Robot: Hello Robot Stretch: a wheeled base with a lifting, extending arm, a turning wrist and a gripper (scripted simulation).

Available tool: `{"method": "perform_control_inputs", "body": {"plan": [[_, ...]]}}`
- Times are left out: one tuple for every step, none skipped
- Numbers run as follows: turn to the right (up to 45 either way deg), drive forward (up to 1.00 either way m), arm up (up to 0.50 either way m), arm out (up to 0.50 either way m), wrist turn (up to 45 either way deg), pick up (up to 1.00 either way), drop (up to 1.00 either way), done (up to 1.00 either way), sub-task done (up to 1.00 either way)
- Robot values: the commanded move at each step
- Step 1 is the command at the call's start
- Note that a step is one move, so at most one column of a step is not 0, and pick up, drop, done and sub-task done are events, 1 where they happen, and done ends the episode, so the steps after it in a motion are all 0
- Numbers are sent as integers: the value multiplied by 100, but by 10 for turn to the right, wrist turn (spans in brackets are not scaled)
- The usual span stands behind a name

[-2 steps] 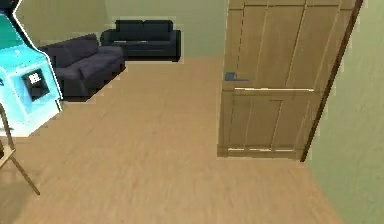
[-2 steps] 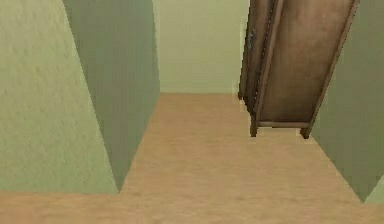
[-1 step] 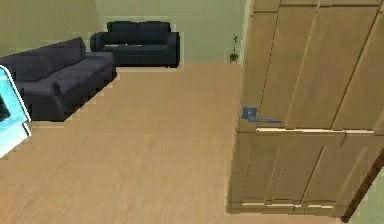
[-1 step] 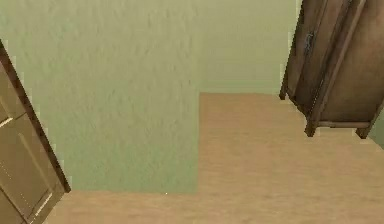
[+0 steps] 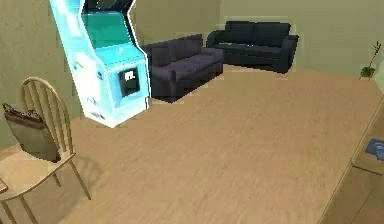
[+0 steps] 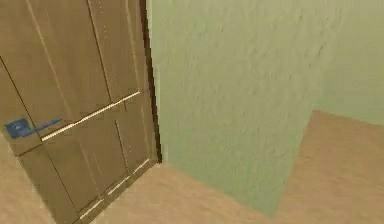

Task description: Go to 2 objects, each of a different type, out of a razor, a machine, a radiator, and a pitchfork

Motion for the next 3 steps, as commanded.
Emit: {"method": "perform_control_inputs", "body": {"plan": [[0,35,0,0,0,0,0,0,0],[-180,0,0,0,0,0,0,0,0],[0,100,0,0,0,0,0,0,0]]}}
